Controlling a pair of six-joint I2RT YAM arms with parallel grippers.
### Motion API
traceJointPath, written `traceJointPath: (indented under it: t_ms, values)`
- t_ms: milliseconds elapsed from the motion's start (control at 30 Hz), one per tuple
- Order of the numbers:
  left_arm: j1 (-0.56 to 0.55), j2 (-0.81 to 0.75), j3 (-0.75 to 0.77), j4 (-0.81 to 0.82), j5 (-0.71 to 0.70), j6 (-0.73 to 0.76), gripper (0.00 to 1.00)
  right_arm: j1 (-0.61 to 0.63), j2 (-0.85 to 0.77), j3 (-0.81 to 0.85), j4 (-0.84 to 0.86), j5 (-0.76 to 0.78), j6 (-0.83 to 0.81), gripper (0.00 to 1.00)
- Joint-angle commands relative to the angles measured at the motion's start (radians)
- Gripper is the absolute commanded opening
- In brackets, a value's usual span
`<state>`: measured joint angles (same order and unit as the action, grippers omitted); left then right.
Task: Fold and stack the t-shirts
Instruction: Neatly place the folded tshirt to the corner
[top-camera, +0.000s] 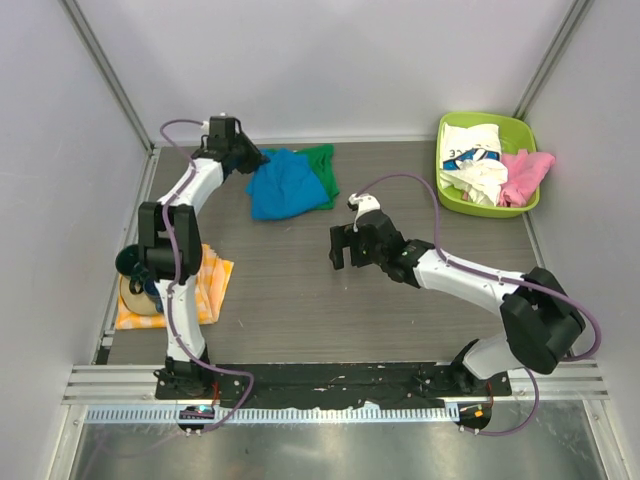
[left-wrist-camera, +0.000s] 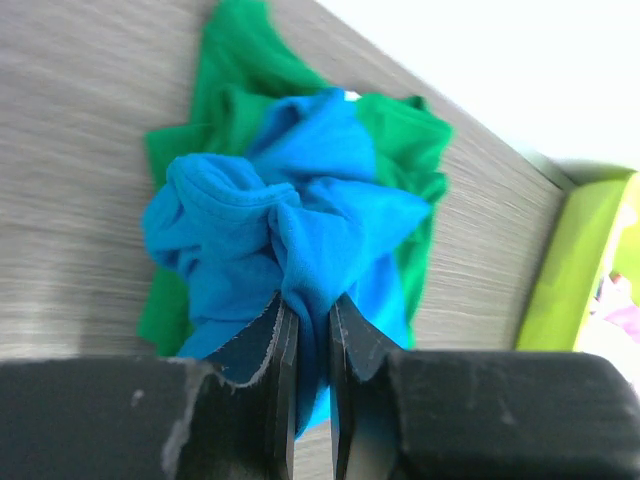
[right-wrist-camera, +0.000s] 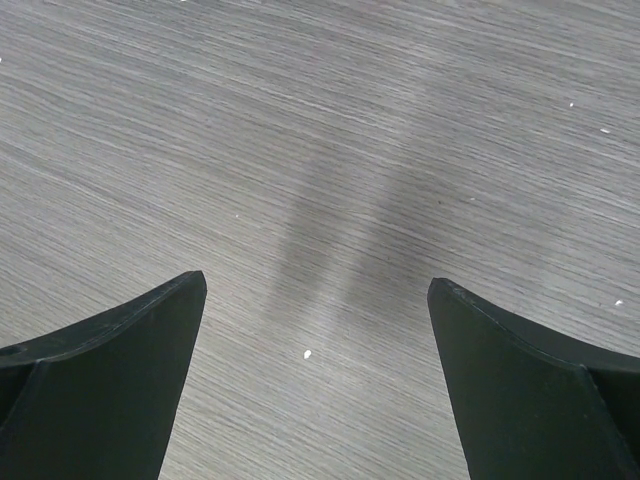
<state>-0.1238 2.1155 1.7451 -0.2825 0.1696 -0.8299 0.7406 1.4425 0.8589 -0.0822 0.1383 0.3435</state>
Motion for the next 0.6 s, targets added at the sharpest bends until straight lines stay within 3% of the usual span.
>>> traceJointPath:
  t_ms: [0, 167, 300, 433, 567]
  values:
    - [-0.068, -0.074, 0.115, 0.058, 0.116, 0.031, 0.05, 0.006, -0.034, -0.001, 0.03, 0.06, 0.009, 1.0]
    - [-0.163, -0.058, 0.226, -0.015, 0.183, 0.075, 0.06, 0.005, -0.115, -0.029, 0.022, 0.181, 0.025, 1.0]
    - [-0.295, -0.11, 0.154, -0.026, 0.111, 0.117, 0.06, 0.003, -0.185, -0.024, -0.074, 0.312, 0.038, 1.0]
    - [-0.382, -0.124, 0.148, 0.003, 0.11, 0.071, 0.06, 0.002, -0.321, -0.069, -0.117, 0.409, 0.086, 1.0]
    - [-0.477, -0.105, 0.243, 0.016, 0.113, 0.034, 0.06, 0.0, -0.477, -0.11, -0.181, 0.5, 0.106, 1.0]
